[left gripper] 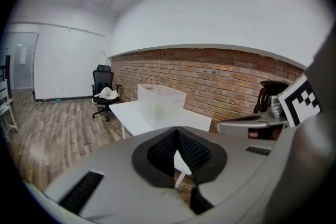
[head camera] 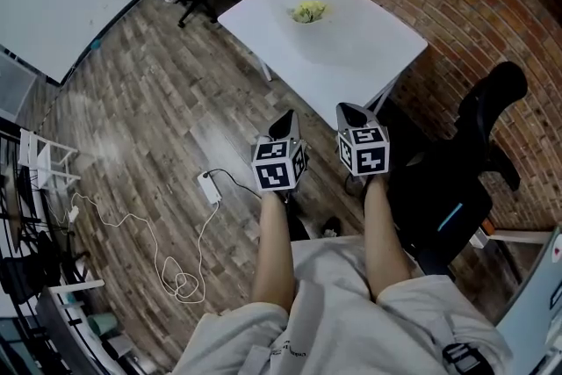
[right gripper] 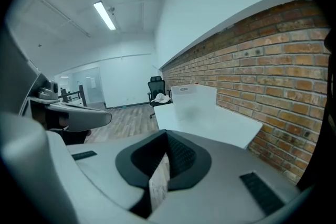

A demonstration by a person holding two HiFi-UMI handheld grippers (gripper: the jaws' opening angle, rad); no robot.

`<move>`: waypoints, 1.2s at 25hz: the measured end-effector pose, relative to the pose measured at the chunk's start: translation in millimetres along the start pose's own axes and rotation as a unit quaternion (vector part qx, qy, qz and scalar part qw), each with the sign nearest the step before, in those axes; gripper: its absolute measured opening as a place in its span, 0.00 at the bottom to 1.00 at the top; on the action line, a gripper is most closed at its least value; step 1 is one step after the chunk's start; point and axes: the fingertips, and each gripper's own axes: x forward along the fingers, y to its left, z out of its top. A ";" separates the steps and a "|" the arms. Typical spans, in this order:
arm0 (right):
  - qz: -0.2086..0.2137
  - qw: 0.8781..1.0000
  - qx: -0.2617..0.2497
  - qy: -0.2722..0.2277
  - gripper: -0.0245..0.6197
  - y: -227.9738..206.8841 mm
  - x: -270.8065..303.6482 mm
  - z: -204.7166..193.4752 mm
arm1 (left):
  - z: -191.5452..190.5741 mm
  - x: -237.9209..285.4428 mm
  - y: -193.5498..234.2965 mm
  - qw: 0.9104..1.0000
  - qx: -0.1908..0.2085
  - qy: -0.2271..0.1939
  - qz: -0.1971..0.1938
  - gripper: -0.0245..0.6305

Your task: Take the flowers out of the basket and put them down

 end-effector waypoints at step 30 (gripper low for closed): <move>-0.099 0.993 0.057 0.014 0.07 -47.8 142.3 103.0 | 104.2 138.6 114.1 0.997 0.028 0.017 -0.067 0.07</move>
